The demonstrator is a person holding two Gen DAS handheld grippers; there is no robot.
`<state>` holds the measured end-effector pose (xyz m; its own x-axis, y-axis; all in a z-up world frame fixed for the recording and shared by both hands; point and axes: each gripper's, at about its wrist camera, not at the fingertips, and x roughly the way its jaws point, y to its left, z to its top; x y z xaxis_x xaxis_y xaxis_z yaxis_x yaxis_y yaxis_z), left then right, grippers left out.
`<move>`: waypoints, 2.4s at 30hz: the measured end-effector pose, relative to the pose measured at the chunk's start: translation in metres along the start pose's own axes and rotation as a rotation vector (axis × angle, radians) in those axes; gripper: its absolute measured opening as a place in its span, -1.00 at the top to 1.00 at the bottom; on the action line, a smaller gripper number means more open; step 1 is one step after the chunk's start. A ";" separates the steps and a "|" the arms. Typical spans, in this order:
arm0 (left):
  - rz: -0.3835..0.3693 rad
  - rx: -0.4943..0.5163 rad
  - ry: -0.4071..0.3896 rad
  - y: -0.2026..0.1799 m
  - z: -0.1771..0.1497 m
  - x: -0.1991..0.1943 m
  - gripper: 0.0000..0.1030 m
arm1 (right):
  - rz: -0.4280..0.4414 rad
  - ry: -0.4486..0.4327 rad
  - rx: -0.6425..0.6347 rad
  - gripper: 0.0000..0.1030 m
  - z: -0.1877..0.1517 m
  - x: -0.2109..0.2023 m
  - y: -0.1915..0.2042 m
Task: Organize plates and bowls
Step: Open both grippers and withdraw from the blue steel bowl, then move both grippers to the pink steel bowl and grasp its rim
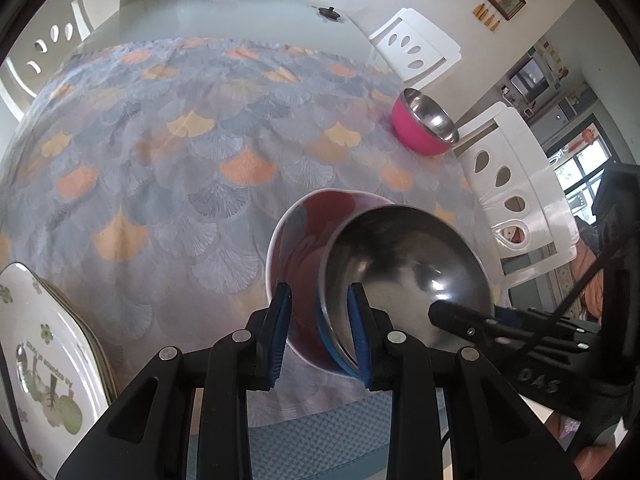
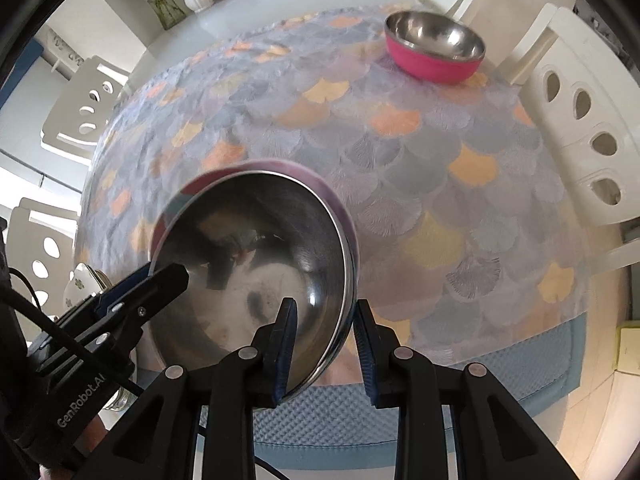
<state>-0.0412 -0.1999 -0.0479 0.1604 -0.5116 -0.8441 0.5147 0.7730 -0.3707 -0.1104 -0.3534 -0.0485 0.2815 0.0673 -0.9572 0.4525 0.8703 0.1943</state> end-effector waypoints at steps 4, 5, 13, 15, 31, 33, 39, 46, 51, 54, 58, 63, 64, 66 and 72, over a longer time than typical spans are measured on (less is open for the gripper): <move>-0.005 -0.002 0.002 0.001 0.001 0.000 0.49 | 0.005 0.002 -0.009 0.34 0.000 -0.001 0.002; -0.006 0.000 0.002 0.001 0.001 -0.001 0.49 | 0.005 0.004 -0.012 0.34 -0.001 0.001 0.003; 0.010 -0.014 -0.001 0.010 -0.002 -0.006 0.49 | 0.017 0.044 0.033 0.34 -0.008 0.017 -0.010; 0.007 -0.028 -0.002 0.014 -0.002 -0.007 0.49 | 0.036 0.034 0.048 0.34 -0.008 0.013 -0.012; -0.011 0.112 -0.171 -0.067 0.084 -0.053 0.30 | 0.068 -0.328 -0.004 -0.02 0.042 -0.103 -0.041; 0.000 0.120 -0.186 -0.083 0.103 -0.048 0.04 | 0.055 -0.381 0.012 -0.09 0.054 -0.114 -0.058; -0.018 0.060 -0.155 -0.120 0.160 0.003 -0.44 | 0.049 -0.364 0.072 -0.35 0.117 -0.096 -0.122; 0.009 -0.023 -0.018 -0.135 0.197 0.100 -0.27 | 0.072 -0.263 0.132 -0.35 0.180 -0.029 -0.184; 0.038 -0.079 0.072 -0.132 0.209 0.156 -0.04 | 0.094 -0.207 0.122 -0.35 0.210 0.015 -0.203; 0.059 -0.108 0.101 -0.130 0.213 0.178 -0.04 | 0.104 -0.173 0.111 -0.35 0.221 0.038 -0.207; 0.075 -0.117 0.128 -0.131 0.216 0.199 0.02 | 0.132 -0.142 0.100 -0.34 0.231 0.062 -0.210; 0.083 -0.136 0.167 -0.129 0.214 0.217 0.26 | 0.138 -0.123 0.078 -0.16 0.239 0.082 -0.208; 0.085 -0.142 0.167 -0.128 0.214 0.218 0.30 | 0.142 -0.120 0.078 -0.12 0.240 0.085 -0.208; 0.085 -0.148 0.170 -0.126 0.213 0.221 0.41 | 0.142 -0.116 0.077 -0.04 0.241 0.090 -0.208; 0.070 -0.121 0.186 -0.131 0.212 0.230 0.72 | 0.145 -0.122 0.052 0.50 0.240 0.098 -0.205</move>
<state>0.1068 -0.4988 -0.1112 0.0286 -0.3864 -0.9219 0.4011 0.8492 -0.3435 0.0272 -0.6422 -0.1310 0.4460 0.1279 -0.8858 0.4419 0.8293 0.3422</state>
